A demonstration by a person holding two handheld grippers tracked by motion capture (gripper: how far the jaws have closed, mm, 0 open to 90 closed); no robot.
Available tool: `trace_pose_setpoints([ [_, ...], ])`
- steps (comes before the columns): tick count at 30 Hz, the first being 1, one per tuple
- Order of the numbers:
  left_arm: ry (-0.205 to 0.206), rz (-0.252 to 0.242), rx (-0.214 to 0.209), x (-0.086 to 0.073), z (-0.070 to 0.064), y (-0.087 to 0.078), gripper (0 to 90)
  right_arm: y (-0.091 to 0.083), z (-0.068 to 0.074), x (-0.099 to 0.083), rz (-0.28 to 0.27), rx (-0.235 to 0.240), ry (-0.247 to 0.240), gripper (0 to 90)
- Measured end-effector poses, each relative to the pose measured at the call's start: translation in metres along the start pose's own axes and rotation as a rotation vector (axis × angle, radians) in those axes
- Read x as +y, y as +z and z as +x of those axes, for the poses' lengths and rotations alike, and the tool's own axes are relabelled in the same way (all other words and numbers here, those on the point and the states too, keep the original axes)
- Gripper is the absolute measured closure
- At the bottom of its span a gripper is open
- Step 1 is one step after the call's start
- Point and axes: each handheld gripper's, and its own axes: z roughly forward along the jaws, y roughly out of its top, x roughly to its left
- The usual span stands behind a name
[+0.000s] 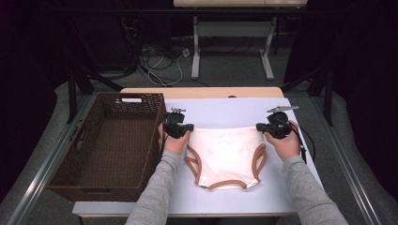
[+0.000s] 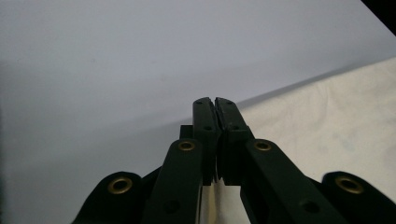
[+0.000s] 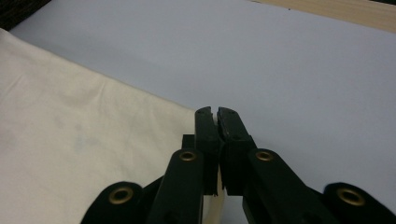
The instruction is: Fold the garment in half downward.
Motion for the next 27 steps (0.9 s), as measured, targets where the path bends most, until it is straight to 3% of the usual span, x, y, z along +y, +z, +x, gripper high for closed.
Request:
trace_pose_setpoints([
  [27,0.014,0.021,0.02,-0.005,-0.001,0.017,88.1,0.024,-0.001,-0.008,0.012,-0.035,-0.001,86.8],
])
